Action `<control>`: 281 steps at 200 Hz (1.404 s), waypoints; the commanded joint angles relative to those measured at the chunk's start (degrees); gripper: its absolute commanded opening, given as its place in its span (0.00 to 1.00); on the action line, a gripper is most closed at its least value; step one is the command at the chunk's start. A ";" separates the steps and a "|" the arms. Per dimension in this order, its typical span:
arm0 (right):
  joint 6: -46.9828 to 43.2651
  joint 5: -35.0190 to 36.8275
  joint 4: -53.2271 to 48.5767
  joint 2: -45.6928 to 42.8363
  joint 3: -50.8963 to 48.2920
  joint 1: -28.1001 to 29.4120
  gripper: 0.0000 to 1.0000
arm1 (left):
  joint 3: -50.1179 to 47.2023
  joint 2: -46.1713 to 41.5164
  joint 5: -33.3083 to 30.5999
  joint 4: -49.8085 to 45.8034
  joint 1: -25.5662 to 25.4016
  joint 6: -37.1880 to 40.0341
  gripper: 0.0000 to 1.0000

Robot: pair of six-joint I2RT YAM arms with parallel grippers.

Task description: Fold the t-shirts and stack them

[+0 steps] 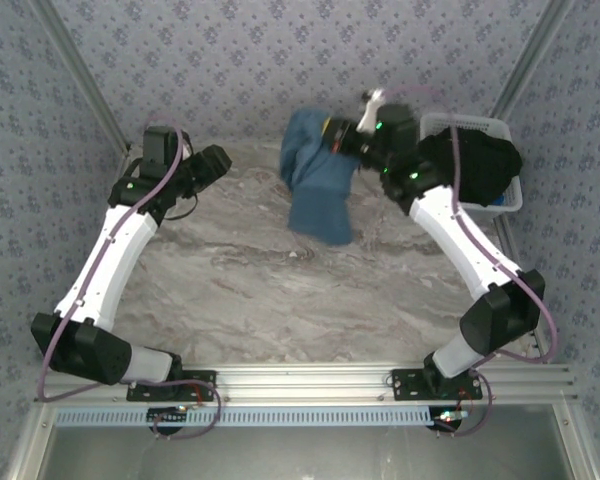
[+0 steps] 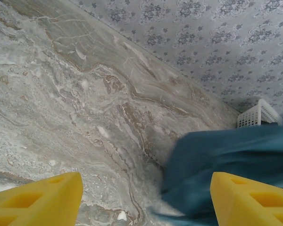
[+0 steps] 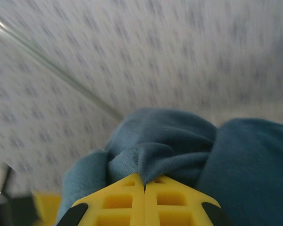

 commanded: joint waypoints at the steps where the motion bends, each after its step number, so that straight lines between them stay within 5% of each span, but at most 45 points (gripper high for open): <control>1: 8.16 -1.09 -3.99 0.59 -9.45 0.68 0.07 | -2.22 -1.13 2.84 -1.54 0.24 0.22 0.72; 16: 8.35 -4.28 -6.17 1.64 -13.25 -1.12 0.39 | -4.09 -0.23 8.12 -1.12 -0.22 0.41 0.71; 39: 6.42 0.08 -11.49 -2.04 -18.90 -3.69 0.58 | -6.84 2.64 14.14 -0.43 -3.45 1.51 0.70; 119: 7.05 1.67 -17.72 -13.06 -35.83 -8.36 0.52 | -6.62 20.44 9.62 -2.34 -20.57 2.25 0.75; 156: 8.27 -1.63 -16.07 -12.89 -38.17 -8.19 0.53 | -10.85 23.11 5.01 -5.71 -21.13 -4.53 0.76; 186: 13.15 -5.85 -9.56 -10.97 -41.97 -6.87 0.53 | -15.76 22.47 9.46 6.01 -21.15 -9.12 0.77; 206: 16.02 -6.31 -6.48 -10.35 -44.12 -5.82 0.52 | -15.39 24.61 9.55 11.54 -21.08 -11.58 0.67; 228: 17.75 -7.07 -4.49 -10.06 -45.75 -5.06 0.47 | -13.86 25.31 7.57 13.83 -20.97 -13.17 0.18; 243: 18.01 -7.26 -4.26 -10.34 -45.93 -4.71 0.45 | -12.83 22.94 5.38 13.60 -20.99 -12.98 0.00; 281: 21.39 -7.21 -1.62 -10.03 -46.95 -3.78 0.44 | -7.52 16.32 1.62 5.35 -20.81 -10.75 0.00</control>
